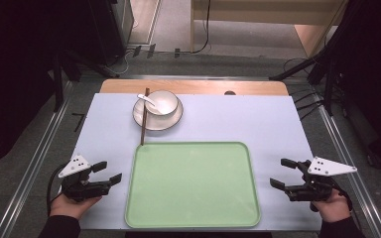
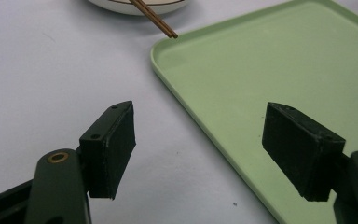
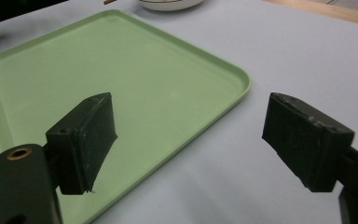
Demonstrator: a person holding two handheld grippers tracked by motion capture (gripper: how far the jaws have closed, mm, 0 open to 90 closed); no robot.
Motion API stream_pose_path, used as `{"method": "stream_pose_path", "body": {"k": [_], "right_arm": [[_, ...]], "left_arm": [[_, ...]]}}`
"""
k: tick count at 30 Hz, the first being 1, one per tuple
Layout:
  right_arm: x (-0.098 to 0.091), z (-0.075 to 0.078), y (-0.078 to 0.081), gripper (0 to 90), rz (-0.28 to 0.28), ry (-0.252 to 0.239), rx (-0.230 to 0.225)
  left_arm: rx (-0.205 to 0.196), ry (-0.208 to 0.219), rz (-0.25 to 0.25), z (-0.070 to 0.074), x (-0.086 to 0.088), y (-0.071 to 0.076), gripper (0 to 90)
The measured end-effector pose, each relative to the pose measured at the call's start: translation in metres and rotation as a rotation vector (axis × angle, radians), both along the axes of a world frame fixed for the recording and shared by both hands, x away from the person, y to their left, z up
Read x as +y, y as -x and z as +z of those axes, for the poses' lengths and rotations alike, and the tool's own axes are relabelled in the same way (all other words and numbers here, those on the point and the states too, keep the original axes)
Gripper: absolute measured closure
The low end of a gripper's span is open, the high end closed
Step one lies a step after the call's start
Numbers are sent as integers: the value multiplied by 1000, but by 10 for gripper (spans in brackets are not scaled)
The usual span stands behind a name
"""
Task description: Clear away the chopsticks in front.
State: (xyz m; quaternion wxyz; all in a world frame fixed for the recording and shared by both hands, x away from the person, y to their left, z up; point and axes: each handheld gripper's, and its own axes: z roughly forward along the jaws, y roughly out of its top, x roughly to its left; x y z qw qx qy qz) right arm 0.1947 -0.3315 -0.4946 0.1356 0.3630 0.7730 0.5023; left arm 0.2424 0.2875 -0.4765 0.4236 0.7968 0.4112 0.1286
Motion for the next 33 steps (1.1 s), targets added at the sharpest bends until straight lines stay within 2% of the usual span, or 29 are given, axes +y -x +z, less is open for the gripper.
{"method": "stream_pose_path", "body": {"k": [4,5,7,8,9,10,12,15,16,17,18,20,22,26,27,28,33], "right_arm": [[0,0,0,180,-1,1,0],[0,0,0,180,-1,4,0],[0,0,0,180,0,5,-1],[0,0,0,180,0,5,0],[0,0,0,180,-1,6,0],[0,-1,-1,180,-1,6,0],[0,-1,-1,180,-1,7,0],[0,-1,0,180,-5,8,3],[0,-1,0,180,-5,9,3],[-1,-1,-1,180,-7,10,3],[-1,-1,-1,180,-10,11,6],[-1,-1,-1,180,-11,9,5],[-1,-1,0,180,-11,9,5],[-1,-2,-1,180,-10,9,8],[-1,-2,-1,180,-11,8,10],[-1,-2,-1,180,-10,7,8],[0,-2,-2,180,-2,6,5]], "left_arm": [[-2,23,11,1,1,0,274],[-3,21,30,0,0,0,274],[8,-9,68,0,-2,0,297],[20,-6,79,1,-2,0,315],[40,11,76,1,-3,-1,324],[42,12,71,1,-4,-1,353],[37,-1,77,3,-5,-1,371],[32,10,82,8,-4,-4,393],[43,24,91,13,-4,-7,400],[75,31,97,15,-4,-10,399],[107,20,113,18,-6,-13,396],[145,-2,121,23,-7,-16,404],[157,-3,120,26,-8,-18,407],[226,11,143,41,-10,-33,381],[226,11,143,41,-10,-33,365],[245,18,163,46,-9,-40,364],[220,5,155,55,-11,-52,366]]}}
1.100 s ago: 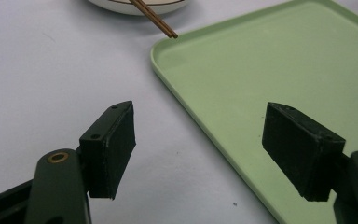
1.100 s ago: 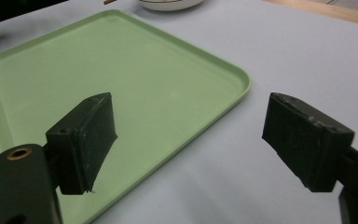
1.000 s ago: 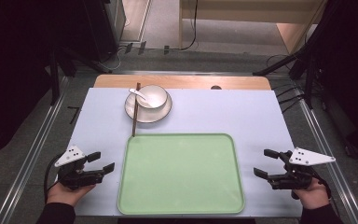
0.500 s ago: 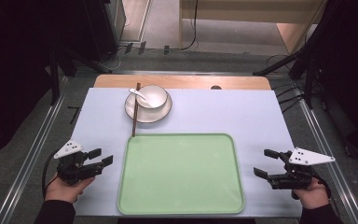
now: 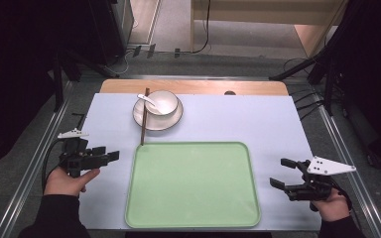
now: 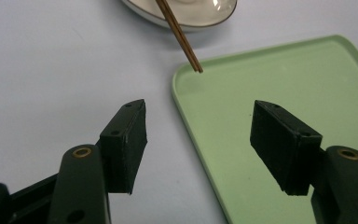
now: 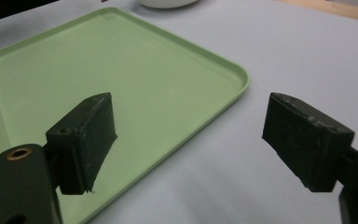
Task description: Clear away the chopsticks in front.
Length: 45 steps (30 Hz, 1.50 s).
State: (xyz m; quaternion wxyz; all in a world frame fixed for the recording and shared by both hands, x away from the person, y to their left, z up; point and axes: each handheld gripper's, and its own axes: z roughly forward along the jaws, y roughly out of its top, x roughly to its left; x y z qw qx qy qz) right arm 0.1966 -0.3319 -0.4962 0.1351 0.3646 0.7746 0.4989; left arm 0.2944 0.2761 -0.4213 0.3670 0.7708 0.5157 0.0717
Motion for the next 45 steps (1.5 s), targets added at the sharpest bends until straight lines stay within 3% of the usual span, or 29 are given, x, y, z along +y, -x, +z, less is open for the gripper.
{"method": "stream_pose_path", "body": {"k": [3,7,13,18,23,25,28,31,36,42,45], "right_arm": [[1,0,-1,180,-3,2,6],[1,0,-2,180,0,0,4],[3,0,-3,179,21,-3,-6],[3,0,-3,179,17,-4,-4],[3,0,-4,179,17,2,-3],[3,0,-3,179,14,-1,-3],[3,0,-3,179,13,1,-1],[2,0,-3,179,16,2,-1],[2,0,-1,179,8,4,0],[0,0,0,179,-4,1,2],[0,0,0,179,-14,7,5]], "left_arm": [[14,-20,-22,8,-6,-10,363],[-25,-37,-24,20,-10,-17,361],[-18,-38,-47,36,-16,-31,351],[-50,-48,-31,40,-24,-47,353],[-45,-69,-30,39,-31,-64,355],[-66,-52,-40,37,-36,-73,358],[-66,-37,-39,32,-39,-80,363],[-61,-67,-41,24,-42,-88,383],[-51,-66,-14,2,-49,-105,442],[-46,-93,11,-10,-57,-119,486],[-23,-110,25,-18,-65,-131,502]]}}
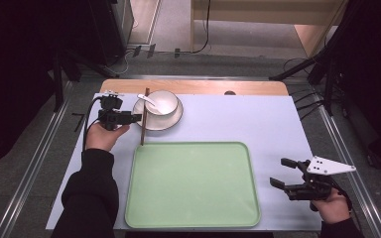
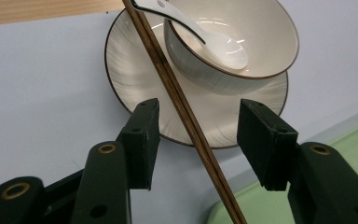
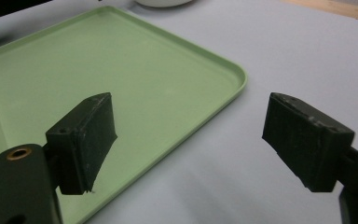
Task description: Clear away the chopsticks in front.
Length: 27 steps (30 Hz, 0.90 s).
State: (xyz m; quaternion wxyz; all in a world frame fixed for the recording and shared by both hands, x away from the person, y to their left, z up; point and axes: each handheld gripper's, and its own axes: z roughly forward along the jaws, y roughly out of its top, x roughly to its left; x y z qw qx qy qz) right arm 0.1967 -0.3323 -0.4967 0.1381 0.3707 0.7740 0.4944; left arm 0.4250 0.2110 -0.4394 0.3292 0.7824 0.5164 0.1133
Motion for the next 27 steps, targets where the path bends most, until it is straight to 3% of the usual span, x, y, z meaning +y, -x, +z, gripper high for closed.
{"method": "stream_pose_path", "body": {"k": [4,6,10,13,20,27], "right_arm": [[-1,0,1,179,-4,4,0],[-2,0,1,179,-15,2,1],[-3,-1,1,179,-21,5,3],[-4,-1,3,179,-25,8,4],[-4,-1,6,179,-27,9,5],[-4,-1,7,179,-26,11,5]], "left_arm": [[4,-11,24,-9,-3,-9,565],[65,17,53,-19,-1,-17,611],[56,-2,66,-23,-2,-19,664],[30,23,76,-24,-3,-21,686],[59,-6,82,-35,-9,-25,714],[56,15,87,-36,-11,-27,720]]}}
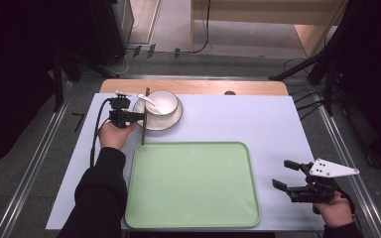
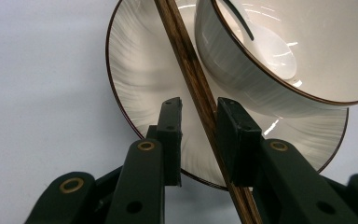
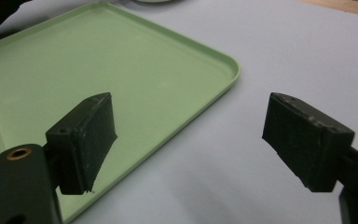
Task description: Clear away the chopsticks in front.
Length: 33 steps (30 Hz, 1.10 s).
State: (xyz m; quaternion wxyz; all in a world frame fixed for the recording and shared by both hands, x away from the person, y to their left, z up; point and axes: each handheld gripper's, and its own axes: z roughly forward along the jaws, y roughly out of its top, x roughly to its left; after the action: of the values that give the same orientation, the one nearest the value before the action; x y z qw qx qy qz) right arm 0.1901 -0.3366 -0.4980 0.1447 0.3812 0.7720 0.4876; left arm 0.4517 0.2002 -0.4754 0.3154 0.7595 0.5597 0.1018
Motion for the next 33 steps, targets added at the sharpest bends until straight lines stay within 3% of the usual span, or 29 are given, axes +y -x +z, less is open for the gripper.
{"method": "stream_pose_path", "body": {"k": [5,11,20,33], "right_arm": [[1,0,0,179,3,0,2],[1,0,0,179,4,2,2],[1,0,0,179,7,3,0],[3,0,0,179,13,12,0]], "left_arm": [[9,15,5,-1,-1,0,734],[29,-24,10,-5,-5,-1,764],[32,20,81,-11,-3,-3,817],[42,6,94,-16,-5,-5,826]]}}
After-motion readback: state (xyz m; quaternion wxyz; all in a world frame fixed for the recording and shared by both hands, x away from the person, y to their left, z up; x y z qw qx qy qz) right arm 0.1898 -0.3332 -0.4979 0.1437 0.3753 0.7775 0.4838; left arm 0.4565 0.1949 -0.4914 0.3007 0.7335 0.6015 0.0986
